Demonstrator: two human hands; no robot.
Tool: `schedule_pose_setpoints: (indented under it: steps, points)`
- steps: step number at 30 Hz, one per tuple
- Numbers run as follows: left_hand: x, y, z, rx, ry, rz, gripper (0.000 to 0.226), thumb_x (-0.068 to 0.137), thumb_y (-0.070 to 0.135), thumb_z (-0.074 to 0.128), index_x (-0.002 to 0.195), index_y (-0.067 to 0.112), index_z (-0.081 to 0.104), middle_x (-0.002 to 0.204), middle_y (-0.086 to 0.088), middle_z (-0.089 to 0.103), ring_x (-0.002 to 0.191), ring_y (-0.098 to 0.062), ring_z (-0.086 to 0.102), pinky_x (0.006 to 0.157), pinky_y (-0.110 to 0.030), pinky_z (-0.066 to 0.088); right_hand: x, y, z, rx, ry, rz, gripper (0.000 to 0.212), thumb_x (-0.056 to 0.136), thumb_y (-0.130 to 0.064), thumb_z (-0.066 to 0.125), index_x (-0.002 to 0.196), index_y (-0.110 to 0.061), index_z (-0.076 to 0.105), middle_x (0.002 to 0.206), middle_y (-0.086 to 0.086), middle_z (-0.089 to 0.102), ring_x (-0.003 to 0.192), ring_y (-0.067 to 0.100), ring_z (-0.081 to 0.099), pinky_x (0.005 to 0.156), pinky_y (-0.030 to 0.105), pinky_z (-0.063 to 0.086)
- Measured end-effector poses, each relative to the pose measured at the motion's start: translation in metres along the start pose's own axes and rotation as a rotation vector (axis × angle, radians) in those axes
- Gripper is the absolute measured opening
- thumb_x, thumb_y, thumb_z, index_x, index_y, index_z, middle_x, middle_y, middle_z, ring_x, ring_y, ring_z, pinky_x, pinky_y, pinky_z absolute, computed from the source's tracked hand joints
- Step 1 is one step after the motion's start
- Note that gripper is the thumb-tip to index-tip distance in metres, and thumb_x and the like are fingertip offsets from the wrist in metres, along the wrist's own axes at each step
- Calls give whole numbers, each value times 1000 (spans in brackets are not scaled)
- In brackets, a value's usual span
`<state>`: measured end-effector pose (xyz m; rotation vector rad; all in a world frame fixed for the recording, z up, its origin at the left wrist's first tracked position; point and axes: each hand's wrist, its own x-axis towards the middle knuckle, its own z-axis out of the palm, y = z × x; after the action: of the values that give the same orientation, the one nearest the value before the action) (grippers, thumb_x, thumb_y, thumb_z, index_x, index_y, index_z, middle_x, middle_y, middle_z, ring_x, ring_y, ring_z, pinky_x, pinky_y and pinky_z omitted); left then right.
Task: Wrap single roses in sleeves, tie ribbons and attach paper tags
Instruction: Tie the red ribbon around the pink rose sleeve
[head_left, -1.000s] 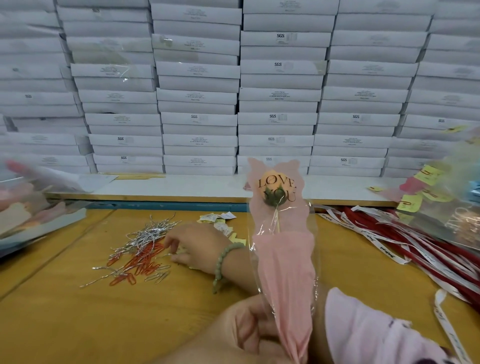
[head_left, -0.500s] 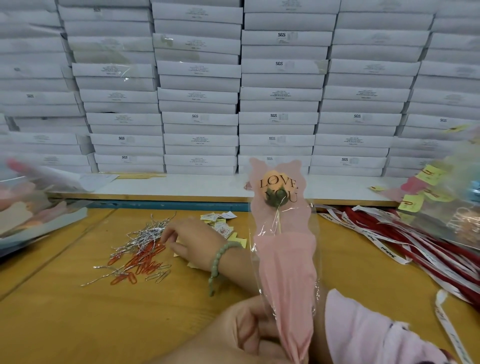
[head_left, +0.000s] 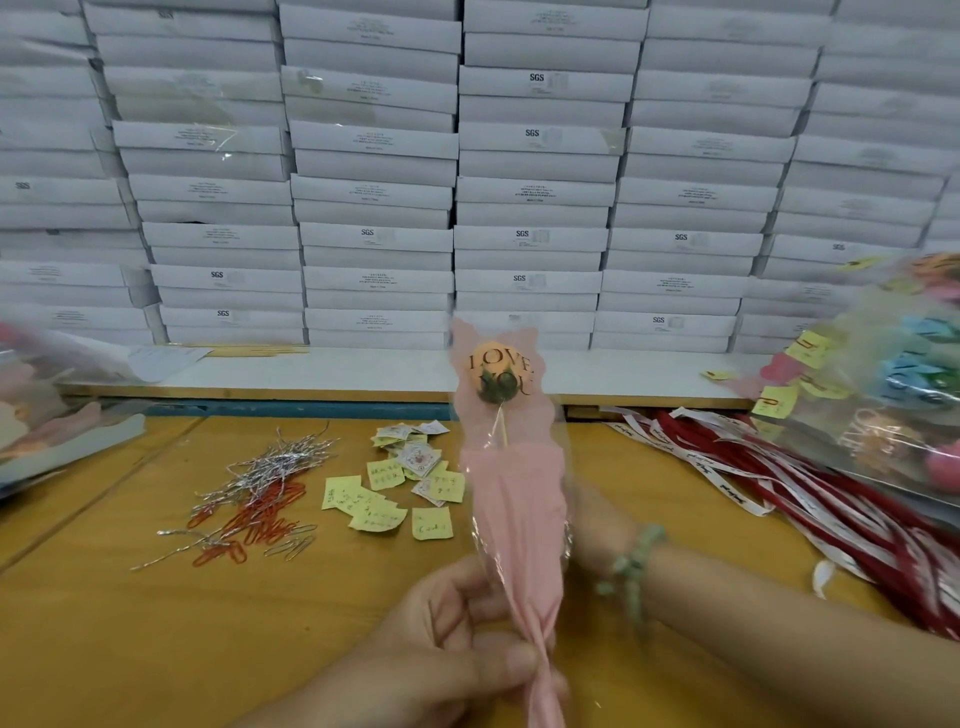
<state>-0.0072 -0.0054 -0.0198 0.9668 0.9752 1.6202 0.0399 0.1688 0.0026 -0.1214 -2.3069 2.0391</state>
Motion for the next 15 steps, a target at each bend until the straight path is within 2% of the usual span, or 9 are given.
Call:
schedule_pose_setpoints:
  steps: [2, 5, 11, 15]
  points:
    - [2, -1, -2, -58, 90, 37, 72, 65, 2, 87, 127, -3, 50, 91, -11, 71, 76, -25, 71, 70, -28, 57, -11, 8, -7, 24, 125, 34, 14, 87, 13, 53, 87, 2, 62, 58, -3, 62, 47, 0, 56, 43, 11, 42]
    - [3, -4, -4, -125, 201, 53, 67, 50, -1, 93, 112, 1, 68, 91, -24, 68, 72, -31, 70, 64, -32, 57, -36, 13, -11, 209, 184, -2, 8, 85, 4, 61, 92, 3, 66, 66, 5, 66, 53, 5, 60, 44, 14, 46]
    - [2, -5, -4, -103, 230, 37, 61, 55, 1, 91, 111, 3, 68, 96, -27, 66, 75, -29, 70, 69, -31, 58, -48, 12, -6, 264, 210, -81, 11, 73, -6, 69, 84, -4, 72, 71, 11, 68, 62, 10, 65, 49, 16, 49]
    - [2, -3, -2, -140, 270, 35, 56, 50, -4, 92, 101, -4, 68, 92, -32, 64, 73, -32, 69, 66, -33, 59, -52, 7, -5, 340, 201, -96, 13, 60, -14, 74, 73, -10, 72, 67, 9, 67, 57, 9, 63, 47, 16, 47]
